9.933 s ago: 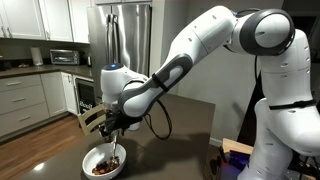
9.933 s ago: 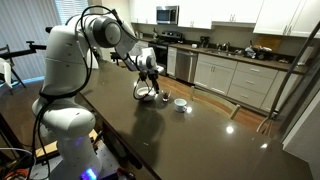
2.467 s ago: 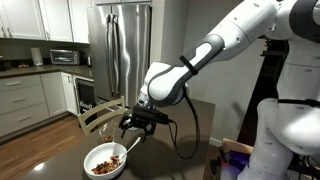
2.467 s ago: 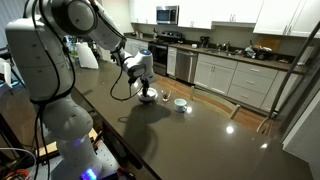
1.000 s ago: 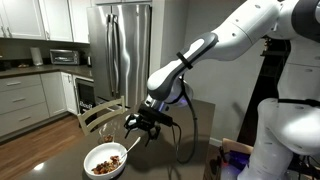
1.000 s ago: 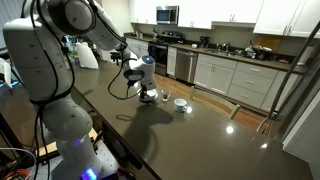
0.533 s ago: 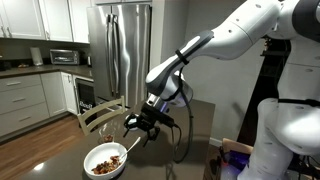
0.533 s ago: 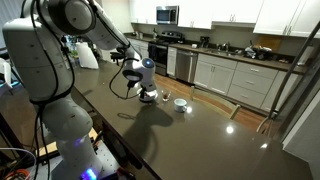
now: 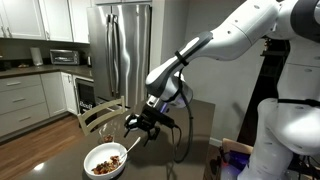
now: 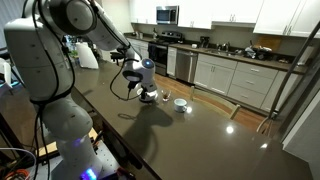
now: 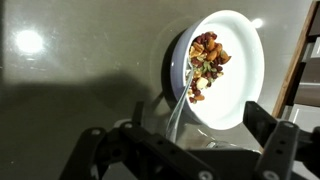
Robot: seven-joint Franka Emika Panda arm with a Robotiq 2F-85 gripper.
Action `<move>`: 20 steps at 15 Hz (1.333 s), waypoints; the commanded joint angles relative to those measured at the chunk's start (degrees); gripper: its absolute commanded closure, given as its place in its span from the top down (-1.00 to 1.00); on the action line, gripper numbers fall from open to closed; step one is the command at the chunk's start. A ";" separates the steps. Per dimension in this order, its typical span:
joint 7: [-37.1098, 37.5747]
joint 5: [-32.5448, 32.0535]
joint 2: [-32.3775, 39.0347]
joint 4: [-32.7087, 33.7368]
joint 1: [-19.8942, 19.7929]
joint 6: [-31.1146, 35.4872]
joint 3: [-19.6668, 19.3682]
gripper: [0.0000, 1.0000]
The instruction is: Transfer one spoon of contents from the bowl to the white cup
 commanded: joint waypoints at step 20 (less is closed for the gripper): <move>-35.79 25.54 2.25 2.58 0.25 5.44 0.79 1.00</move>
